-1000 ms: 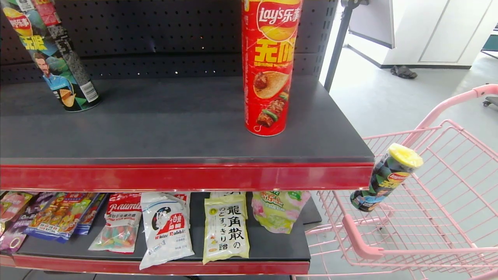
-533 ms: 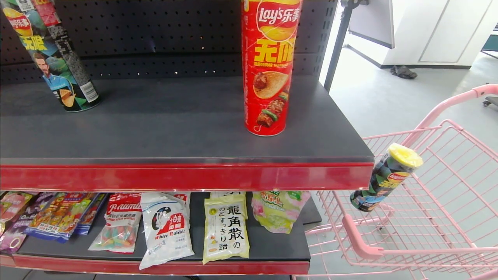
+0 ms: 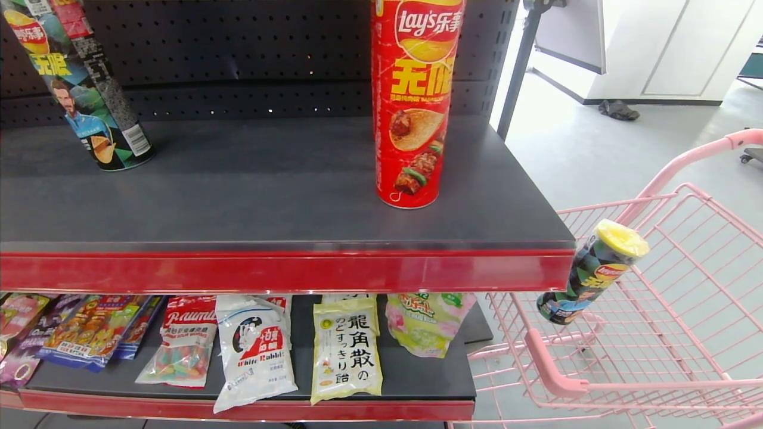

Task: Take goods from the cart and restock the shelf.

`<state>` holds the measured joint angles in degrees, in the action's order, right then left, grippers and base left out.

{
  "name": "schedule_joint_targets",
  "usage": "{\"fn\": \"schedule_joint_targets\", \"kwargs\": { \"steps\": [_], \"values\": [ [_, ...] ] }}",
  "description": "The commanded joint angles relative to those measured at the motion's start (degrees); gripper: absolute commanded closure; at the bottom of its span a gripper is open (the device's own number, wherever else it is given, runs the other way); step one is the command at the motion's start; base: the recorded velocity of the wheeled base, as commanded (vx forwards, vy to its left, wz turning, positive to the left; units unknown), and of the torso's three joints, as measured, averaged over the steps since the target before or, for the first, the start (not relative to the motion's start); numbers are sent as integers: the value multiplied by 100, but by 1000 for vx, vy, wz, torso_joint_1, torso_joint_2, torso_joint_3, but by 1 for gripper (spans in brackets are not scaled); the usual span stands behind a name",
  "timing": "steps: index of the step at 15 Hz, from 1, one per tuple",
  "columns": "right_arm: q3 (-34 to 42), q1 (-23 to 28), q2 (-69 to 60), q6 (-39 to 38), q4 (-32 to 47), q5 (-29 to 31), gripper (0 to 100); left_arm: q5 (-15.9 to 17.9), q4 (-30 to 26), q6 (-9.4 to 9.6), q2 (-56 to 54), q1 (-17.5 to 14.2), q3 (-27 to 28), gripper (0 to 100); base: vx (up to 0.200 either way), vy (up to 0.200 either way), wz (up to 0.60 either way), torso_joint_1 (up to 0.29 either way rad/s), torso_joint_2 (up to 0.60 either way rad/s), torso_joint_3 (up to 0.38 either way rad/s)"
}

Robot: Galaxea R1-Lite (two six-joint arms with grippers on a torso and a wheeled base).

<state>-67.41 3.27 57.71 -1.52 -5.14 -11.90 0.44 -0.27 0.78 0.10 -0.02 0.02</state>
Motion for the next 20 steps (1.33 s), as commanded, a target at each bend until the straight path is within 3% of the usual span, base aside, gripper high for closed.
{"fn": "schedule_joint_targets", "kwargs": {
  "steps": [1,3,5,6,7,8,11,14,20],
  "values": [
    [554,1255,944,108,-496,-1227,0,0,0,1,-1,-6,6,0,0,0,0,0,0,0],
    [1688,1343,1093,346,-2122,-1869,0,0,0,1,-1,2,6,0,0,0,0,0,0,0],
    [2584,1528,1480,583,-3186,-2607,0,0,0,1,-1,2,6,0,0,0,0,0,0,0],
    [2584,1528,1480,583,-3186,-2607,0,0,0,1,-1,2,6,0,0,0,0,0,0,0],
    [3445,1791,2078,829,-4381,-3864,0,0,0,1,-1,-6,6,0,0,0,0,0,0,0],
    [3718,1879,2271,943,-4724,-4259,0,0,0,1,-1,2,6,0,0,0,0,0,0,0],
    [3938,2521,2877,1532,-5102,-5569,0,0,0,1,-1,2,6,0,0,0,0,0,0,0],
    [4026,2873,3475,2314,-5075,-6325,0,0,0,1,-1,-6,6,0,0,0,0,0,0,0],
    [3630,2969,5057,3114,-5137,-6518,0,0,0,1,-1,-6,6,0,0,0,0,0,0,0]
  ]
}}
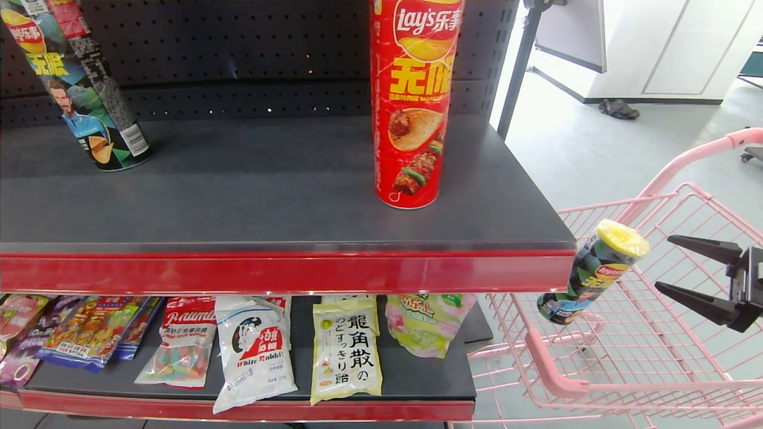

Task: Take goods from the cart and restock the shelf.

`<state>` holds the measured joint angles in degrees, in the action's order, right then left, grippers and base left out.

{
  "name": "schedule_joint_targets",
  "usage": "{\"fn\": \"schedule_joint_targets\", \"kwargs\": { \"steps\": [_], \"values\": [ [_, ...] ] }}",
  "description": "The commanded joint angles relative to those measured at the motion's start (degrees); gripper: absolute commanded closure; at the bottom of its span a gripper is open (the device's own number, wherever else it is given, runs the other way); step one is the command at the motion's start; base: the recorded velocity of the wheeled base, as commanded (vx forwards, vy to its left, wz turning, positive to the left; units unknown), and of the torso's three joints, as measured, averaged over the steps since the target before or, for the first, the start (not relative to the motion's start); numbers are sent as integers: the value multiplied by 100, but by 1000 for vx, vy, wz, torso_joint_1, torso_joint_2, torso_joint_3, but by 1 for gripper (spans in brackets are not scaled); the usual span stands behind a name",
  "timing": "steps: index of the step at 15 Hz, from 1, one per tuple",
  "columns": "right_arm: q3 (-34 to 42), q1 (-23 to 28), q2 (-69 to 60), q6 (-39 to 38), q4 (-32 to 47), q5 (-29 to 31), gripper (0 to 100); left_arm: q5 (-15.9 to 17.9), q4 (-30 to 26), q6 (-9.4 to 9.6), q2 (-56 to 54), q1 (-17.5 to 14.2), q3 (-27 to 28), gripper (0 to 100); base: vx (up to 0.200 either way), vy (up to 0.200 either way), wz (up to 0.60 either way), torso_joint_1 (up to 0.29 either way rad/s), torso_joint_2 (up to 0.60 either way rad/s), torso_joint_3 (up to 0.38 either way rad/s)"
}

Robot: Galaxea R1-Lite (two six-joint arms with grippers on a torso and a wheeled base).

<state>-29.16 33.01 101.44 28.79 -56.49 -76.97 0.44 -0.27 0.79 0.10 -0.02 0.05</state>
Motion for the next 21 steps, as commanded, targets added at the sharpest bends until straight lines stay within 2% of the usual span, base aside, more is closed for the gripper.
{"fn": "schedule_joint_targets", "kwargs": {
  "steps": [1,4,9,21],
  "values": [
    [-327,3,869,91,-2,-11,0,0,0,0,-1,-6,-5,0,0,0,0,0,0,0],
    [-529,-23,1106,100,-2,-20,0,0,0,0,-1,-6,-5,0,0,0,0,0,0,0],
    [-740,-348,1537,118,-2,-20,0,0,0,0,-1,-6,4,0,0,0,0,0,0,0],
    [-1276,-1535,2091,82,-2,24,0,0,0,0,-1,-6,4,0,0,0,0,0,0,0]
  ]
}}
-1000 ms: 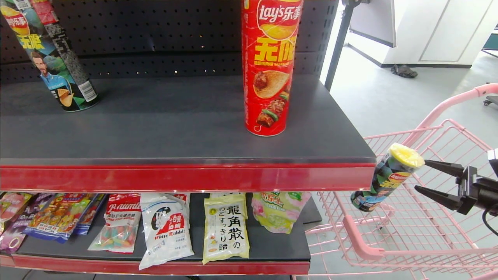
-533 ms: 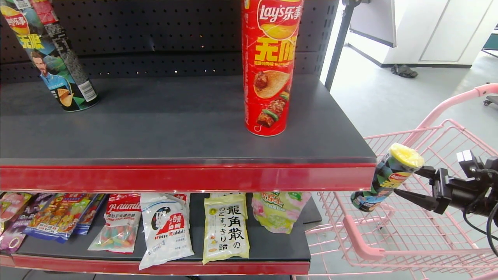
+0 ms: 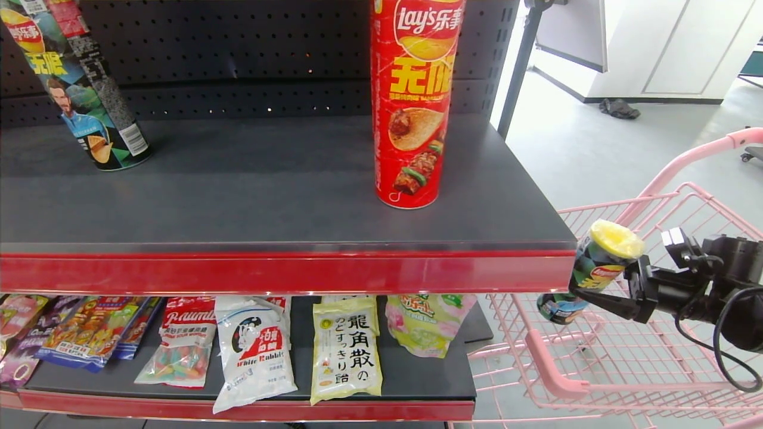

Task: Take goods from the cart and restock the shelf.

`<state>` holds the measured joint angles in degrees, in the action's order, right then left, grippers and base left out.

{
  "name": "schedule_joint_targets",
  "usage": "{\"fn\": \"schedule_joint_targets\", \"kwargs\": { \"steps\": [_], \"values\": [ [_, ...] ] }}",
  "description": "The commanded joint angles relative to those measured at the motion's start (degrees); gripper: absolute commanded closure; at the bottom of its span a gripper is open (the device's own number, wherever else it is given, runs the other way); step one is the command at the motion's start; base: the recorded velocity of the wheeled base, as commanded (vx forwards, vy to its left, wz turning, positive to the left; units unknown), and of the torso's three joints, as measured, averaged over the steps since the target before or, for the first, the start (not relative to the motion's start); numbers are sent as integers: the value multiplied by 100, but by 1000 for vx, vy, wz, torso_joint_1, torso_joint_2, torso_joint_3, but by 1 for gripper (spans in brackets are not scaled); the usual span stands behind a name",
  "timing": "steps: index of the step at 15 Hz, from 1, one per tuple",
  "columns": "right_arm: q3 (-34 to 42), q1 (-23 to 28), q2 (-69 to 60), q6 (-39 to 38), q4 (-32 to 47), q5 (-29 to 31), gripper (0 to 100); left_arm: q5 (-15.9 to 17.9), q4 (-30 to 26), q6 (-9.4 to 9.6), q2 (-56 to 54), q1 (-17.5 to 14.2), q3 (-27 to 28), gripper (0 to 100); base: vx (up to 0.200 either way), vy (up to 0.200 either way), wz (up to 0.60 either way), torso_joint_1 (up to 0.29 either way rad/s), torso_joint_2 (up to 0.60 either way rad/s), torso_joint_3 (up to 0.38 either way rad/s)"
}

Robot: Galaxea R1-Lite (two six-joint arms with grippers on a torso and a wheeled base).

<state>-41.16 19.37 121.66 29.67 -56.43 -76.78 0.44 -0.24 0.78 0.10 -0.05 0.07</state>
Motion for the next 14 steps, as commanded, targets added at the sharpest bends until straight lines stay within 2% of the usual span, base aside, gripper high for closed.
{"fn": "schedule_joint_targets", "kwargs": {
  "steps": [1,4,5,12,14],
  "values": [
    [-156,-258,86,-23,-8,14,0,0,-2,1,-1,-4,1,0,0,0,0,0,0,0],
    [-314,-302,138,-49,0,22,0,0,-2,1,-1,5,-7,0,0,0,0,0,0,0],
    [-341,-302,165,-84,-8,14,100,0,-2,1,-1,-4,1,0,0,0,0,0,0,0],
    [-279,-223,-125,-93,-17,40,100,0,-2,1,-1,-4,1,0,0,0,0,0,0,0],
    [-288,-100,-767,-181,36,330,100,0,-2,1,-1,-4,1,0,0,0,0,0,0,0]
  ]
}}
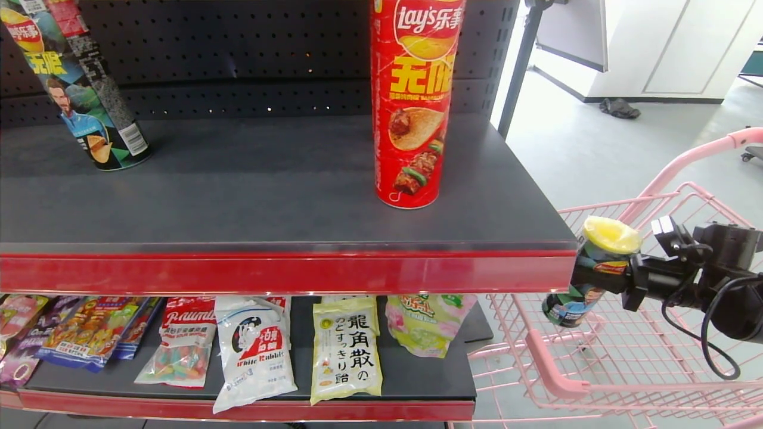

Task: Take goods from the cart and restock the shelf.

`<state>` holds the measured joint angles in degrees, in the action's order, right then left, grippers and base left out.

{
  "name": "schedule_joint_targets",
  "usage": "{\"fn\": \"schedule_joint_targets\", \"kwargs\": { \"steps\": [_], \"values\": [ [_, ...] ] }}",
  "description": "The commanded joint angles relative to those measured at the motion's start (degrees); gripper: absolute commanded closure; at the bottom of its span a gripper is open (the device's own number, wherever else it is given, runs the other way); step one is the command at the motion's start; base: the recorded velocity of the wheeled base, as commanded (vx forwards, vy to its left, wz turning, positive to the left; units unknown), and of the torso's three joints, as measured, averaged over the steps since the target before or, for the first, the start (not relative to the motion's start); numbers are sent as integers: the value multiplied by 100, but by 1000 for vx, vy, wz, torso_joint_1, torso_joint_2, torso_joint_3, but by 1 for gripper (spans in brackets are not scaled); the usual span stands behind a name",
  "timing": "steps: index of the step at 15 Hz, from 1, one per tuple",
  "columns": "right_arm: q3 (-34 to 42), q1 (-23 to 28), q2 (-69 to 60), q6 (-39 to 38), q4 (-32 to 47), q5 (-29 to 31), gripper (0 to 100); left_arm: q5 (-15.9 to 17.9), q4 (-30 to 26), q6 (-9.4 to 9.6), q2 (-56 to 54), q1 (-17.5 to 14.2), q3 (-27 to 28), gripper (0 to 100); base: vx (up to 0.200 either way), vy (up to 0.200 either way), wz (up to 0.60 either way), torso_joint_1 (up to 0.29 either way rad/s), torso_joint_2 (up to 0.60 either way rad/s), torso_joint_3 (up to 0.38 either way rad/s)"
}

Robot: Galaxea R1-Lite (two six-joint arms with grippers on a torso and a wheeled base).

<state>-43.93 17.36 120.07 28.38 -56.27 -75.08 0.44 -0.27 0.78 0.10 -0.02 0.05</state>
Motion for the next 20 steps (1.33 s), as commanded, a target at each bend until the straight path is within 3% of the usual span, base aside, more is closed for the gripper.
{"fn": "schedule_joint_targets", "kwargs": {
  "steps": [1,7,10,12,15,18,20],
  "values": [
    [8,136,-836,-175,20,257,100,0,0,1,-1,2,4,0,0,0,0,0,0,0],
    [351,655,-2848,-1704,20,547,100,0,0,1,-1,2,4,0,0,0,0,0,0,0],
    [720,602,-3727,-2328,20,925,100,0,0,1,-1,2,4,0,0,0,0,0,0,0],
    [1080,329,-4281,-2478,37,1329,100,0,0,1,-1,2,4,0,0,0,0,0,0,0],
    [1669,-813,-5503,-3014,64,2454,100,0,0,1,-1,-6,4,0,0,0,0,0,0,0],
    [1950,-1288,-5977,-3014,99,2534,100,0,0,1,-1,-6,4,0,0,0,0,0,0,0],
    [2398,-1877,-6346,-3031,160,2525,100,0,0,1,-1,-6,4,0,0,0,0,0,0,0]
  ]
}}
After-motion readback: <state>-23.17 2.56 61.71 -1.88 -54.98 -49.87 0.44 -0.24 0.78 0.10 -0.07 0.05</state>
